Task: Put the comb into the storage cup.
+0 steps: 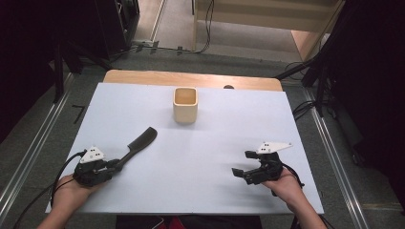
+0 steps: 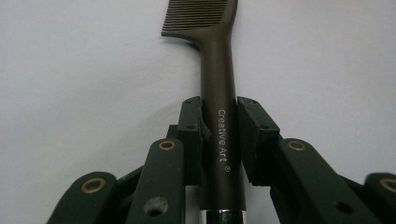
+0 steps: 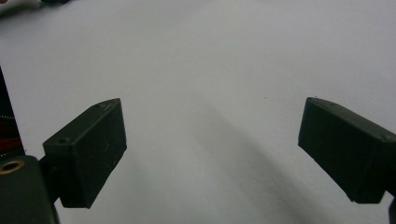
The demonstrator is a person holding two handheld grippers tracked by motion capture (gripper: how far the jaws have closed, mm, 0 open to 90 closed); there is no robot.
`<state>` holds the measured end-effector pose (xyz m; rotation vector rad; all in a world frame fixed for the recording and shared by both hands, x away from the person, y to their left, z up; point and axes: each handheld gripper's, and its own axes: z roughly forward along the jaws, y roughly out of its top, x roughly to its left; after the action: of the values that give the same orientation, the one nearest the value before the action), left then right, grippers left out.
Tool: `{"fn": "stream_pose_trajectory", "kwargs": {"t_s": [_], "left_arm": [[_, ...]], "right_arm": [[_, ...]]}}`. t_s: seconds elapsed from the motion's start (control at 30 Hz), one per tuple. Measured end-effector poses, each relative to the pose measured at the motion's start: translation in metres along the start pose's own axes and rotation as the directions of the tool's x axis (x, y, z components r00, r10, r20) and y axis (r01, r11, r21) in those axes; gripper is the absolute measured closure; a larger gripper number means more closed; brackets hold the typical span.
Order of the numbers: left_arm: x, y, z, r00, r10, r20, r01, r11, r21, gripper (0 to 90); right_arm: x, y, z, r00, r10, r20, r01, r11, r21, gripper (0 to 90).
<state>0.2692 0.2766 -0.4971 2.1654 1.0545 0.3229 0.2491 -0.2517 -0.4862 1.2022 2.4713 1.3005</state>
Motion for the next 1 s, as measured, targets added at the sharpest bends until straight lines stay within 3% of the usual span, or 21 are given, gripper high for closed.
{"fn": "stream_pose_trajectory", "kwargs": {"t_s": [0.37,0.77,1.0], "left_arm": [[0.001,0.004,-0.001,1.0000,-0.008,0.006,0.007,0.9998,0.017,73.6],[0.000,0.010,-0.010,0.9967,-0.042,0.069,0.044,0.9987,-0.025,73.6],[-0.001,0.016,-0.017,0.9877,-0.076,0.137,0.085,0.9945,-0.061,73.6]], "right_arm": [[0.000,0.000,0.000,1.0000,-0.006,0.003,0.006,1.000,0.003,6.2],[0.001,0.000,0.000,1.0000,-0.008,0.000,0.008,1.000,0.001,6.3],[0.001,0.000,0.000,1.0000,-0.006,0.000,0.006,1.000,-0.001,6.3]]}}
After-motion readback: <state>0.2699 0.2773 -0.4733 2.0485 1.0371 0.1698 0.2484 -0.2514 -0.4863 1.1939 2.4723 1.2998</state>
